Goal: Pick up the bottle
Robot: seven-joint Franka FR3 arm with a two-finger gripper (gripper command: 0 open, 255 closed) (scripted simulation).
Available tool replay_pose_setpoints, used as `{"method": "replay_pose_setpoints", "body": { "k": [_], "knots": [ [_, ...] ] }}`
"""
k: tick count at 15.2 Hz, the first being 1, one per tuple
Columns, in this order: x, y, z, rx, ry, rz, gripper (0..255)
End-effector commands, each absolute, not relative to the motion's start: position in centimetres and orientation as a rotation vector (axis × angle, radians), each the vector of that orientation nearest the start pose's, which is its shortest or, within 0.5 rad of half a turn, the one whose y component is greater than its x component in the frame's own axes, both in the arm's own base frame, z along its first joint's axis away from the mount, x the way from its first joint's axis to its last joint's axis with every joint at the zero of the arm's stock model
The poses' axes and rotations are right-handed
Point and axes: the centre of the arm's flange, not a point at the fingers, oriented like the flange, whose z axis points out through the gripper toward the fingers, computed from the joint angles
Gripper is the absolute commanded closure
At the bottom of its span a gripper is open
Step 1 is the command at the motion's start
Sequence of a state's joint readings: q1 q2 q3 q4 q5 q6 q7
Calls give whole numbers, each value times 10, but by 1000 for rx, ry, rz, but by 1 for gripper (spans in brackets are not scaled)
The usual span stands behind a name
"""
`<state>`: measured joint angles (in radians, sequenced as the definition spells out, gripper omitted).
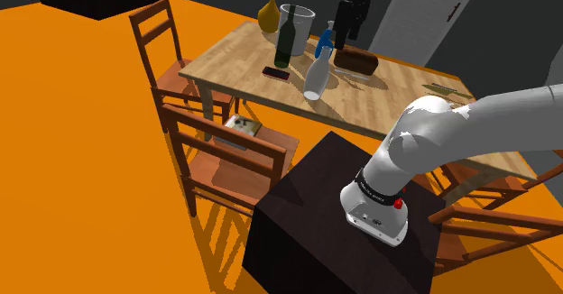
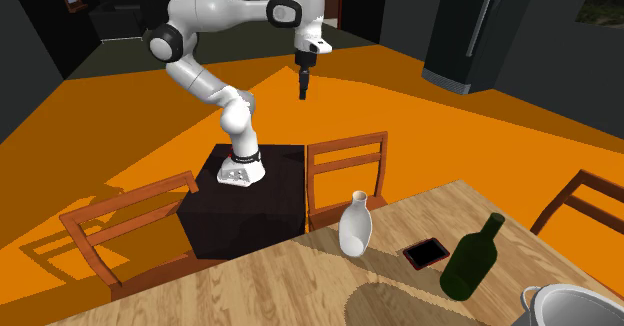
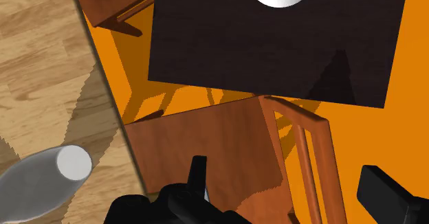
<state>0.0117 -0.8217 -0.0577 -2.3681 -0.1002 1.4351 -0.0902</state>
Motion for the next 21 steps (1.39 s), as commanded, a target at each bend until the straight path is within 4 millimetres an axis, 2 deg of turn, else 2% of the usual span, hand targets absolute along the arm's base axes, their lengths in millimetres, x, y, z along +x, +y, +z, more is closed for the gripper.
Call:
{"method": "replay_pose_setpoints", "body": {
  "k": [1, 21],
  "knots": [
    [282, -30, 584, -3186, -91, 184, 0],
    [393, -253, 490, -3155, -55, 124, 0]
  ]
}}
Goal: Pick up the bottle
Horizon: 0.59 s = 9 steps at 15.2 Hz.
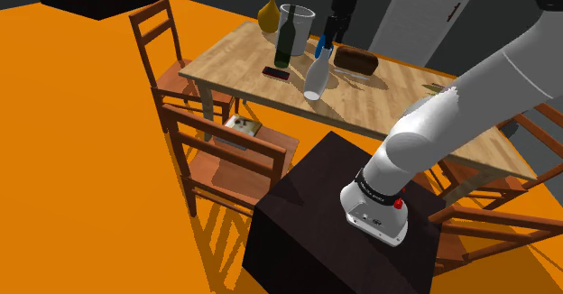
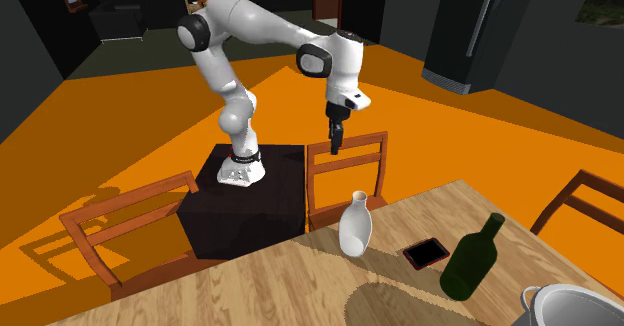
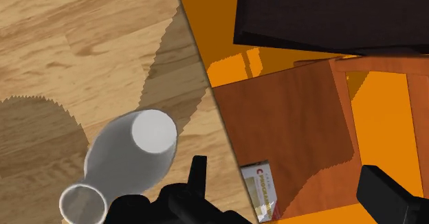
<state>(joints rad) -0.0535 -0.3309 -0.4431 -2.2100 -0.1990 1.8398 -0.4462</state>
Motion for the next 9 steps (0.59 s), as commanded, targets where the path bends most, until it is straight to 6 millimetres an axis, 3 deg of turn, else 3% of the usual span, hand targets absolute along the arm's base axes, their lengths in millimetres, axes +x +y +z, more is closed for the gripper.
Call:
{"method": "replay_pose_setpoints", "body": {
  "k": [1, 9],
  "knots": [
    [398, -264, 485, -3153, -53, 121, 0],
    [442, -353, 447, -3140, -39, 97, 0]
  ]
}}
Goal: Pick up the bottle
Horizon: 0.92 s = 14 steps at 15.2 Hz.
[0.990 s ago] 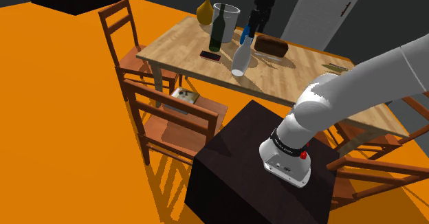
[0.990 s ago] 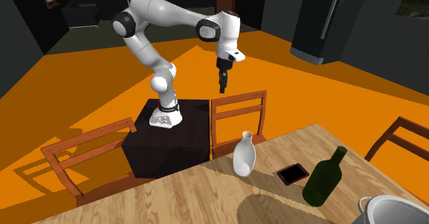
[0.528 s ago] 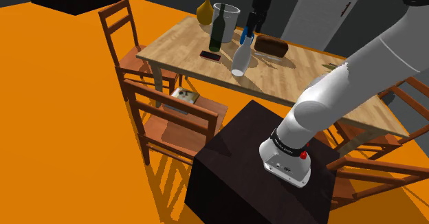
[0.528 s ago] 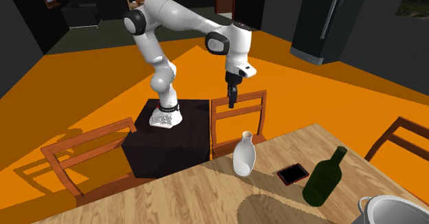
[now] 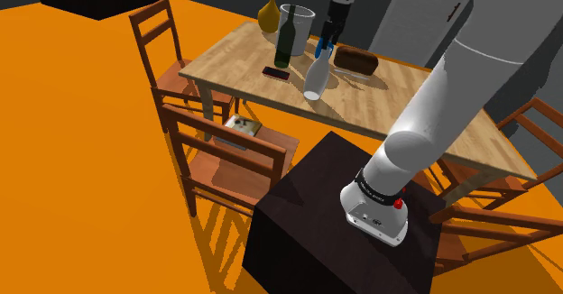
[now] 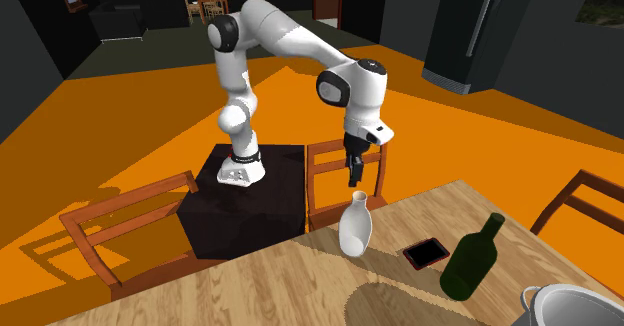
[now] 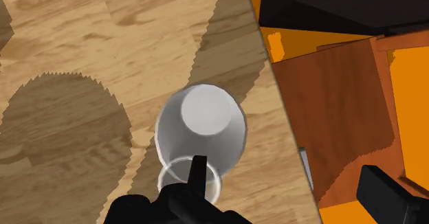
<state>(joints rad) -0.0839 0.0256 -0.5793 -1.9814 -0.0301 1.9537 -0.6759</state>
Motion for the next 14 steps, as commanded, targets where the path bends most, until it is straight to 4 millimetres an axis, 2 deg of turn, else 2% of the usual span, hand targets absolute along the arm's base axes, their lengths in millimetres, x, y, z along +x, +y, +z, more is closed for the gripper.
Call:
{"method": "replay_pose_setpoints", "body": {
  "k": [1, 4, 11, 14],
  "knots": [
    [447, -364, 442, -3139, -37, 94, 0],
    [464, -397, 427, -3134, -32, 86, 0],
    [464, -397, 390, -3134, -32, 86, 0],
    [464, -397, 387, -3134, -32, 86, 0]
  ]
}}
